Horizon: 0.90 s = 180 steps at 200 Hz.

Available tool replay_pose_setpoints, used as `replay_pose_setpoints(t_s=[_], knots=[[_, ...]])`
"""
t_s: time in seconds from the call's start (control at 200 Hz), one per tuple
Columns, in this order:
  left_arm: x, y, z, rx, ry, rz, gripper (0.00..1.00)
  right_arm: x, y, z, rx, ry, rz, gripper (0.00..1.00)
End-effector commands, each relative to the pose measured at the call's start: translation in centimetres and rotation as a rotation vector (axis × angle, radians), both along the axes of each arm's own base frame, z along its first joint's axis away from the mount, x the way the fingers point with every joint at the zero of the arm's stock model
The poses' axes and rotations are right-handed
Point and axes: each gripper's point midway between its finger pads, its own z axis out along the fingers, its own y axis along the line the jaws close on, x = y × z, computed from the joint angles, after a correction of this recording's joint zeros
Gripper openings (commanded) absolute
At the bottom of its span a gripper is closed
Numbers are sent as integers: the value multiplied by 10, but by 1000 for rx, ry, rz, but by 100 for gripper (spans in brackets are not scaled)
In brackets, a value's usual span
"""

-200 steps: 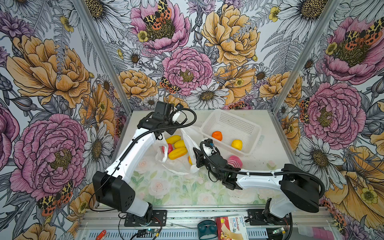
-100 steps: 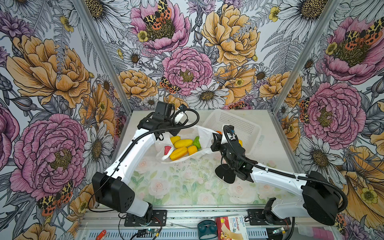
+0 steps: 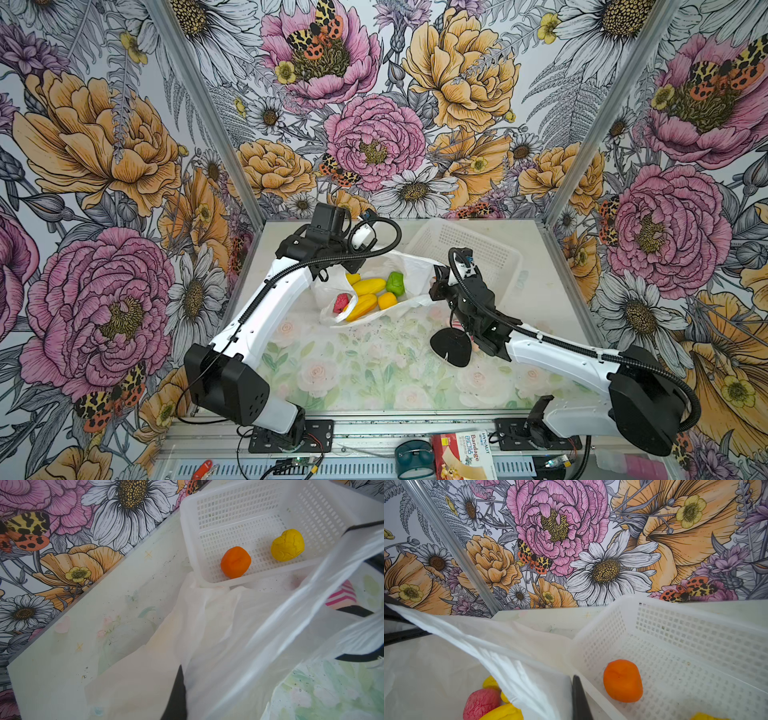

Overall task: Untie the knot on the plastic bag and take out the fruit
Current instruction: 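Move the open right gripper back over the bag opening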

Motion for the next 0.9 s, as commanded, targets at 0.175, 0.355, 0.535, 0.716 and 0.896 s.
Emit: replay_pose_setpoints(t_s=[0.175, 0.355, 0.535, 0.716, 0.896], knots=[[11, 11, 22, -28, -51, 68, 0, 0, -11, -3, -24, 16, 3, 38], [14, 14, 17, -12, -44, 84, 0, -21, -7, 20, 4, -47, 56, 67], [15, 15, 16, -10, -44, 91, 0, -62, 7, 53, 16, -160, 133, 71], [16, 16, 15, -4, -45, 96, 0, -104, 35, 80, 12, -255, 257, 66], [15, 16, 16, -4, -46, 97, 0, -114, 65, 77, -22, -252, 337, 54]])
